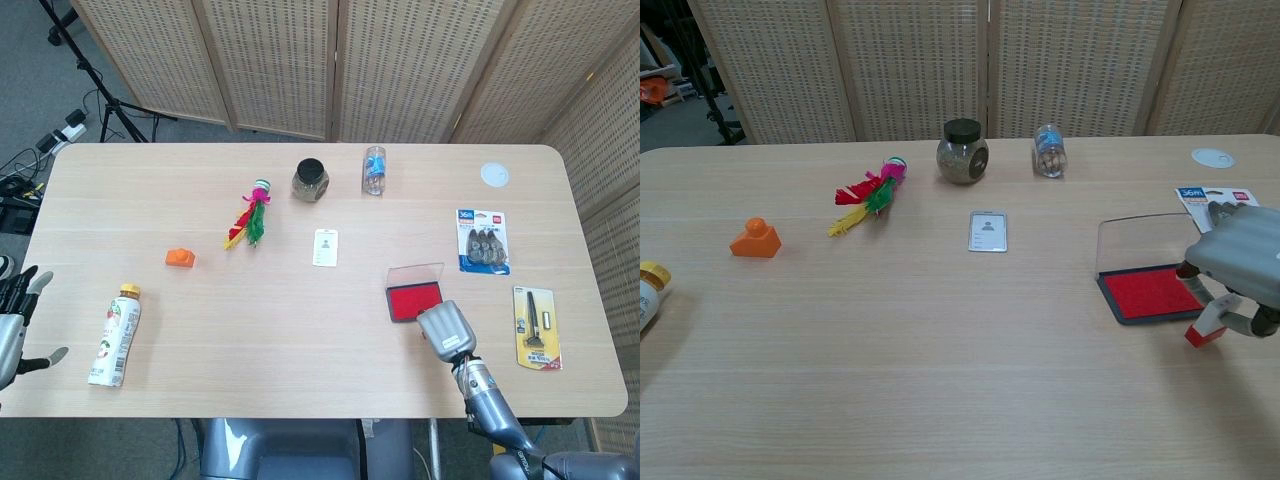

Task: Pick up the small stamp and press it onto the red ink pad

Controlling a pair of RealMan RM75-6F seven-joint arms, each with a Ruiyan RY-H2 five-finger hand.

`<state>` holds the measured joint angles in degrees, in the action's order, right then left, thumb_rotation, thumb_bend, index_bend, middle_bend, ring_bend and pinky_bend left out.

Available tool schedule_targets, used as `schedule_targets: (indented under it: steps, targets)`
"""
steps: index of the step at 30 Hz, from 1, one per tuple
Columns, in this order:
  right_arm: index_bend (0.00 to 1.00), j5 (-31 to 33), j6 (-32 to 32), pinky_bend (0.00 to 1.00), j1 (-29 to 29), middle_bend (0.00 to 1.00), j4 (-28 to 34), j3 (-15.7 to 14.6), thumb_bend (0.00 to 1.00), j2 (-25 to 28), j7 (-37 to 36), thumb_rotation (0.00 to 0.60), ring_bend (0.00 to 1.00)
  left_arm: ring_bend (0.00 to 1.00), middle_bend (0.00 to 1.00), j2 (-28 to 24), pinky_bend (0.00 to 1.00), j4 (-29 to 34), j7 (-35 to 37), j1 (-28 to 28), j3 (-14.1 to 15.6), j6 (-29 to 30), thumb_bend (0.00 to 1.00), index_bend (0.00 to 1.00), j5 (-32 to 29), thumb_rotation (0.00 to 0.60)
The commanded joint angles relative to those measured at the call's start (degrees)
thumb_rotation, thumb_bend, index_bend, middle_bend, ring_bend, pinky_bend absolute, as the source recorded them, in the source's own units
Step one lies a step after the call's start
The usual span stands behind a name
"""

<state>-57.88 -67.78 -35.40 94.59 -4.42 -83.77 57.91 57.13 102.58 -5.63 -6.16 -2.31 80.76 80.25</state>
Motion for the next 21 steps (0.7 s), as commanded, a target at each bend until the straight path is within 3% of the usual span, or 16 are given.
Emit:
schedule_targets:
  steps: [1,21]
  targets:
    - [0.54,0.0,0.3,1.00,0.1,1.00,0.0,0.1,0.42,0.1,-0.2,0.600,1.00,0.00,0.00,0.1,0.00,0.0,-0.1,0.0,0.0,-0.1,0.00,0.00,-0.1,0.600]
    - [0.47,0.8,2.5,1.00,0.3,1.00,-0.6,0.6,0.31,0.3,-1.1,0.600,1.00,0.00,0.00,0.4,0.00,-0.1,-0.9,-0.2,0.1,-0.4,0.00,0.00,-0.1,0.600]
